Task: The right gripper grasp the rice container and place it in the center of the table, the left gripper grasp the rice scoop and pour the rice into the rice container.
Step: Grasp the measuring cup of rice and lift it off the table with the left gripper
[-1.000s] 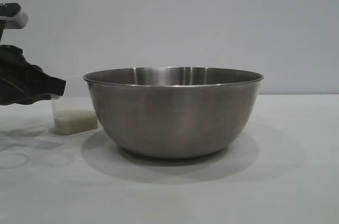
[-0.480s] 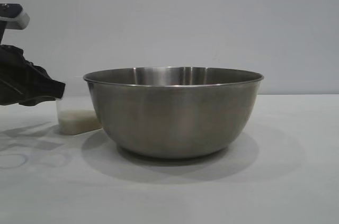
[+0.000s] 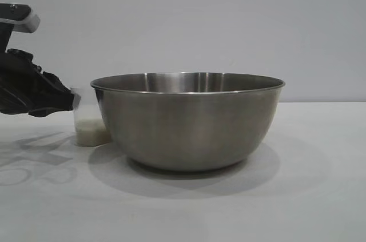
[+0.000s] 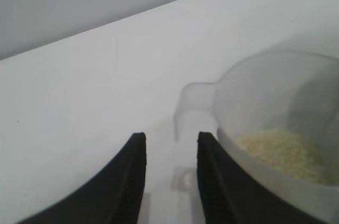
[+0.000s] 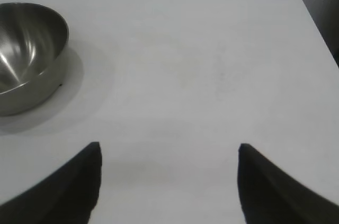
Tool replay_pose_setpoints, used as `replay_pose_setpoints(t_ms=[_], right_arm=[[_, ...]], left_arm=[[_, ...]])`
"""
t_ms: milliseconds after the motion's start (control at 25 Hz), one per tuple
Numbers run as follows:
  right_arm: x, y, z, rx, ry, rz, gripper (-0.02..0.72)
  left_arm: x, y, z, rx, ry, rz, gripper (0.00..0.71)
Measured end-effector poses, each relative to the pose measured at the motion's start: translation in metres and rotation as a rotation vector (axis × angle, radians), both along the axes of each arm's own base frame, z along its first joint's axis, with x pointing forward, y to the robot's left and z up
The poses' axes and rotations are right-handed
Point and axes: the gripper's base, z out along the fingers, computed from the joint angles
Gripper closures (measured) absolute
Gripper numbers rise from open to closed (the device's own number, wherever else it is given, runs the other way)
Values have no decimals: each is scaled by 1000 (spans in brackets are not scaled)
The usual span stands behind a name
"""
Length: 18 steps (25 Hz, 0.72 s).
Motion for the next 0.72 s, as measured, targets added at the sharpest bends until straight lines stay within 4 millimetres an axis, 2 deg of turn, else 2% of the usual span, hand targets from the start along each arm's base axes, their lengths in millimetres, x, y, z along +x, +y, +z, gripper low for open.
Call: replay_pose_setpoints(t_ms=[480,720], right_arm=[[0,0,0,0,0,0,220],[0,0,0,0,0,0,220]], left_arm=[[-1,-2,0,18,-7,-35,467],[7,-3,4,32,-44,-32,467]])
